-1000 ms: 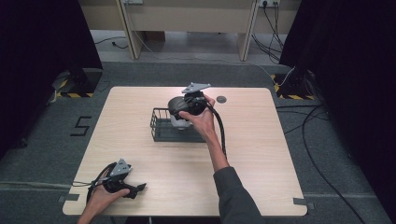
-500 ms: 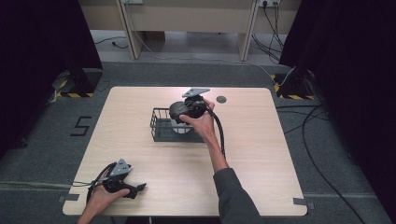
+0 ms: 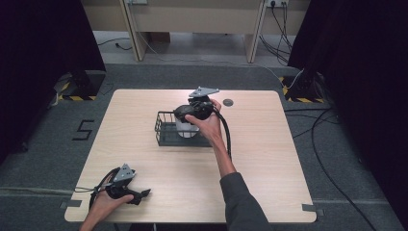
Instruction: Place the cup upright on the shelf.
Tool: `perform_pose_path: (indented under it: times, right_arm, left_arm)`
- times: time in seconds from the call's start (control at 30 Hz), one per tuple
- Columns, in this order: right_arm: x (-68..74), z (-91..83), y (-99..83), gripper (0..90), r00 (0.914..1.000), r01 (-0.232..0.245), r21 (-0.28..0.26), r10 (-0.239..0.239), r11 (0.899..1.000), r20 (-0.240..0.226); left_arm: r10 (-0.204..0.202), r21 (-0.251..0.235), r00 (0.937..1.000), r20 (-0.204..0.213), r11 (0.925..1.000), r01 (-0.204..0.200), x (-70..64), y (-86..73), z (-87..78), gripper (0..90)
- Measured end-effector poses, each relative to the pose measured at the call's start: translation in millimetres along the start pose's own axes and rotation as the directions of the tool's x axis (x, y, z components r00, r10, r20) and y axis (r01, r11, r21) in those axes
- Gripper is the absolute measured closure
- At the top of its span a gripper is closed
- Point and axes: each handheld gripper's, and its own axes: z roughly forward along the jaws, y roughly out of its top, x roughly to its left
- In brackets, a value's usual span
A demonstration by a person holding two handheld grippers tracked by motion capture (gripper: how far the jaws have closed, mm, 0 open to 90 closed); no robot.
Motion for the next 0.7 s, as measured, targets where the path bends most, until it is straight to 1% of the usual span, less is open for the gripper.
perform_pose_path:
  times: [0.03,0.07,0.1,0.13,0.2,0.23,0.27,0.37,0.47,0.5,0.7]
  right_arm:
    - [1.1,-1.6,1.6,12.0,0.9999,0.006,-0.002,-0.006,1.000,0.008]
    - [1.9,-3.0,2.6,16.0,1.0000,0.003,-0.011,-0.003,1.000,0.009]
    - [2.5,-4.0,3.1,16.5,1.0000,-0.002,-0.018,0.002,1.000,0.008]
    - [3.5,-4.7,3.1,13.4,0.9999,-0.006,-0.020,0.006,1.000,0.015]
    - [5.5,-6.1,2.4,16.0,0.9999,-0.009,-0.026,0.009,1.000,0.010]
    - [6.4,-6.8,1.9,14.2,0.9999,-0.008,-0.031,0.008,0.999,0.007]
    - [7.3,-7.8,1.4,15.4,1.0000,-0.005,-0.033,0.005,0.999,0.006]
    - [10.1,-11.9,1.0,14.9,0.9999,-0.003,-0.035,0.003,0.999,0.011]
    - [13.3,-17.3,1.4,15.0,1.0000,-0.001,-0.052,0.001,0.999,0.000]
    - [14.2,-19.3,1.5,15.0,1.0000,0.006,-0.052,-0.006,0.999,0.000]
    - [20.1,-30.2,-1.7,15.0,0.9999,0.014,-0.053,-0.013,0.999,0.008]
  left_arm:
    - [0.000,0.001,1.0000,-0.001,1.0000,0.000,-0.1,0.0,-0.1,0.0]
    - [0.000,0.001,1.0000,-0.002,1.0000,0.000,-0.1,0.0,-0.1,0.0]
    - [0.000,0.001,1.0000,-0.001,1.0000,0.000,-0.1,0.0,-0.1,0.0]
    - [0.000,0.001,1.0000,-0.002,1.0000,0.000,-0.1,0.0,-0.1,0.0]
    - [0.001,0.001,1.0000,-0.002,1.0000,-0.001,-0.1,0.0,-0.1,0.0]
    - [0.001,0.001,1.0000,-0.002,1.0000,-0.001,-0.1,0.0,-0.1,0.0]
    - [0.001,0.001,1.0000,-0.002,1.0000,-0.001,-0.1,0.0,-0.1,0.0]
    - [0.001,0.001,1.0000,-0.002,1.0000,-0.001,-0.1,0.0,-0.1,0.0]
    - [0.001,0.001,1.0000,-0.001,1.0000,-0.001,-0.3,-0.1,-0.3,0.0]
    - [0.002,0.002,1.0000,-0.001,1.0000,-0.002,-0.4,-0.2,-0.4,0.0]
    - [0.002,0.002,1.0000,0.000,1.0000,-0.002,-0.6,-0.6,-0.8,0.0]
